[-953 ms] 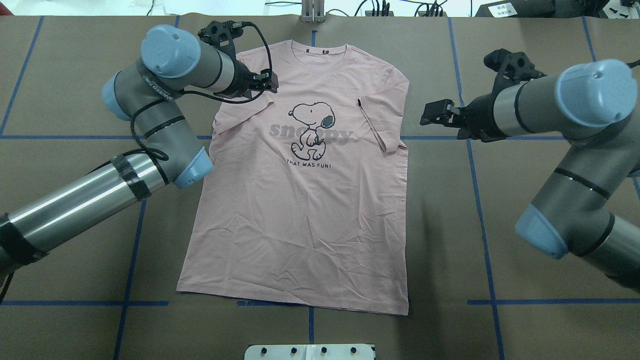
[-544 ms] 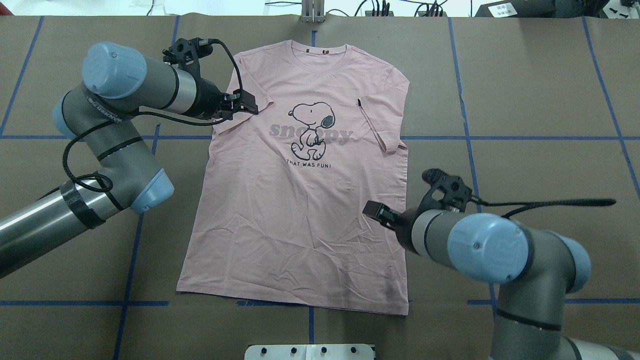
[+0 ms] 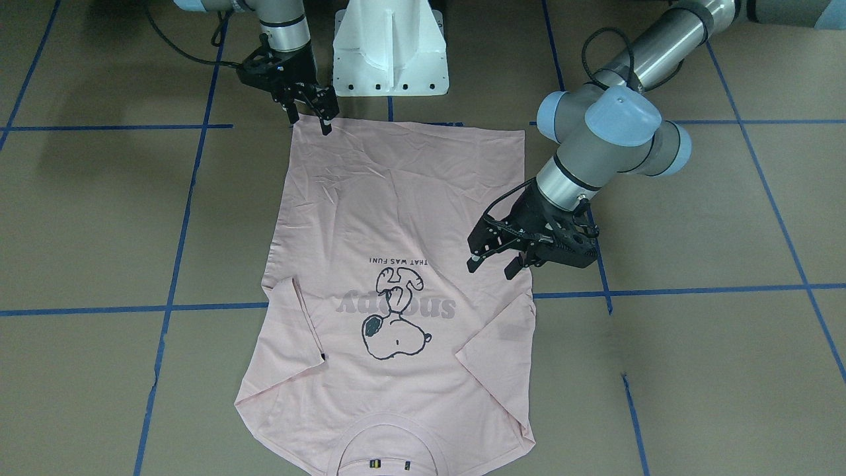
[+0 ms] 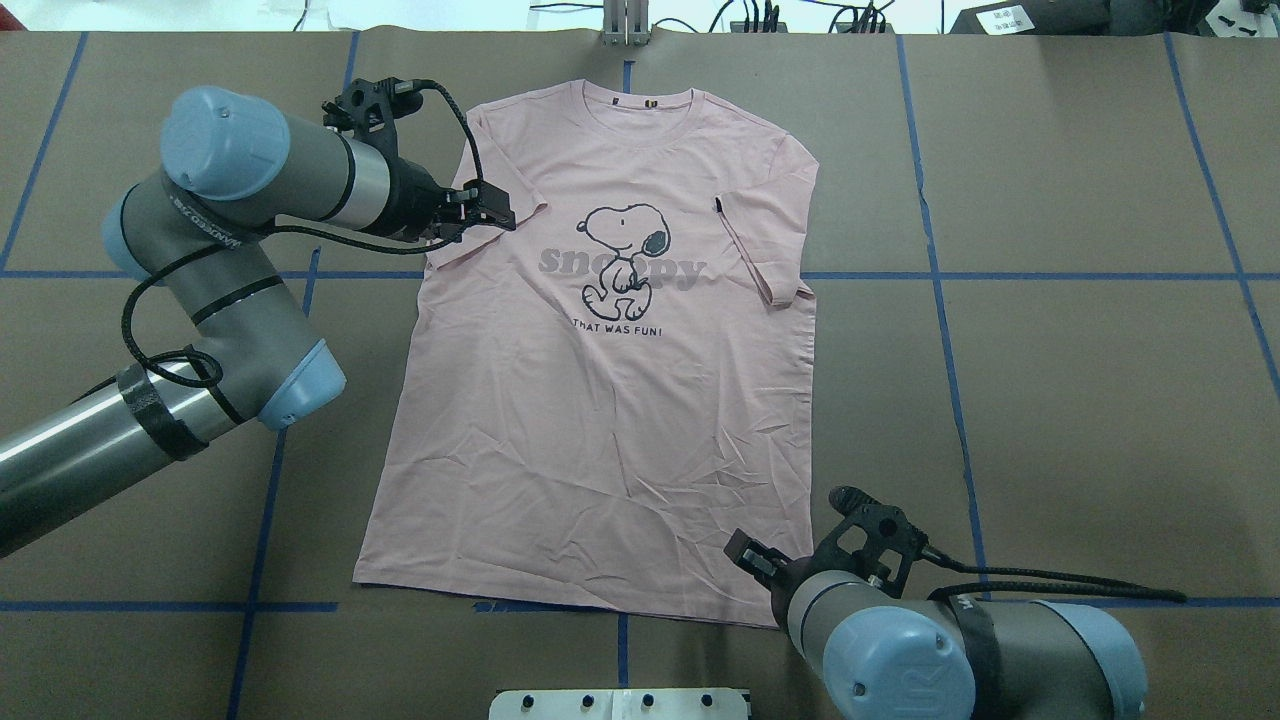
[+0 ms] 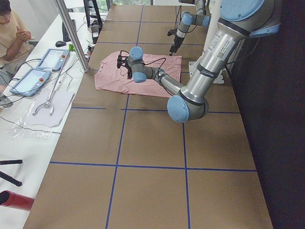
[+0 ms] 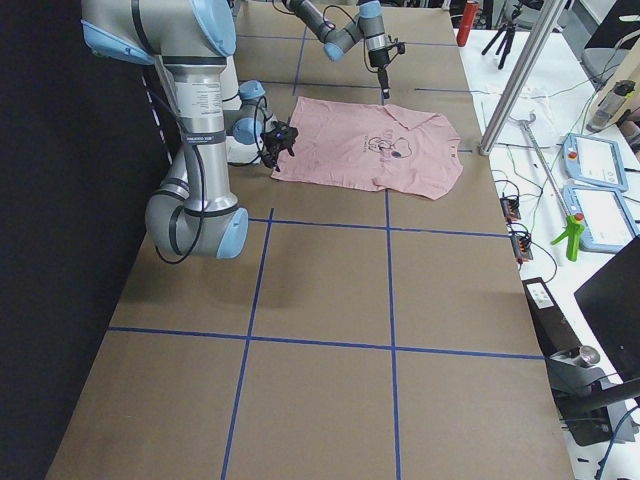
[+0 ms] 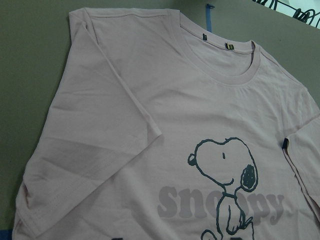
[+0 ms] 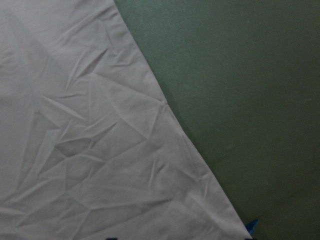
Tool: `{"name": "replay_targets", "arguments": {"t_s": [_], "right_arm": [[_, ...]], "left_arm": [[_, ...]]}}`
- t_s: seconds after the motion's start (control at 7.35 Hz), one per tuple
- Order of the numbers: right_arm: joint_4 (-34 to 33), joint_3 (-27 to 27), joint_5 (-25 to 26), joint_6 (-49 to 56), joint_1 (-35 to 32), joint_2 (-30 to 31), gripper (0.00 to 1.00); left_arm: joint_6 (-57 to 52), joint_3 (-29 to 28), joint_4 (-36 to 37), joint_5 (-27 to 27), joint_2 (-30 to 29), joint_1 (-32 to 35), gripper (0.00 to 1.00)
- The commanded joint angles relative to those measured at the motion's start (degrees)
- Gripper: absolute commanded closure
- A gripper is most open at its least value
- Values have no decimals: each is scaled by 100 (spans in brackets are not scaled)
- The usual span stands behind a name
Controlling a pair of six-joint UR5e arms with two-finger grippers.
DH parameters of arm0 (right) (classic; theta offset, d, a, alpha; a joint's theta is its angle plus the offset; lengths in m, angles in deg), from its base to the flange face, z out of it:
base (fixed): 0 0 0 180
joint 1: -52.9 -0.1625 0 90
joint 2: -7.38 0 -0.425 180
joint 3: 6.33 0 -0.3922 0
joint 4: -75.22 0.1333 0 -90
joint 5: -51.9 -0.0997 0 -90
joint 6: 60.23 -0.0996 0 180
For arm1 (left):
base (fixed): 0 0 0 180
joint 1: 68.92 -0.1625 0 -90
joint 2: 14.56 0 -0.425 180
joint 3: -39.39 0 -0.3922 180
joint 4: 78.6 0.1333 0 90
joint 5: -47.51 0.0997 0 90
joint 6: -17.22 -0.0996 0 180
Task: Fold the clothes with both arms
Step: 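Position the right gripper at the hem corner nearest the robot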
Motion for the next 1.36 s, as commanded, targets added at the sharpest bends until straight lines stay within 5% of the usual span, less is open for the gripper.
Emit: {"name": "replay_targets", "arguments": {"t_s": [0.0, 0.27, 0.95, 1.09, 1.22], "right_arm": [[-267, -80, 17, -97, 108, 0, 12], [-295, -63, 16, -377, 187, 9, 30], [-470, -107, -10, -405, 311, 9, 34], [-470, -107, -10, -405, 311, 9, 44], [-470, -107, -10, -414, 319, 9, 84]], "left_arm": [[8, 3, -1, 10, 0, -1, 20], [8, 3, -1, 19, 0, -1, 20], [8, 3, -1, 28, 0, -1, 20], [8, -6, -1, 28, 0, -1, 20], [0, -6, -1, 28, 0, -1, 20]]}}
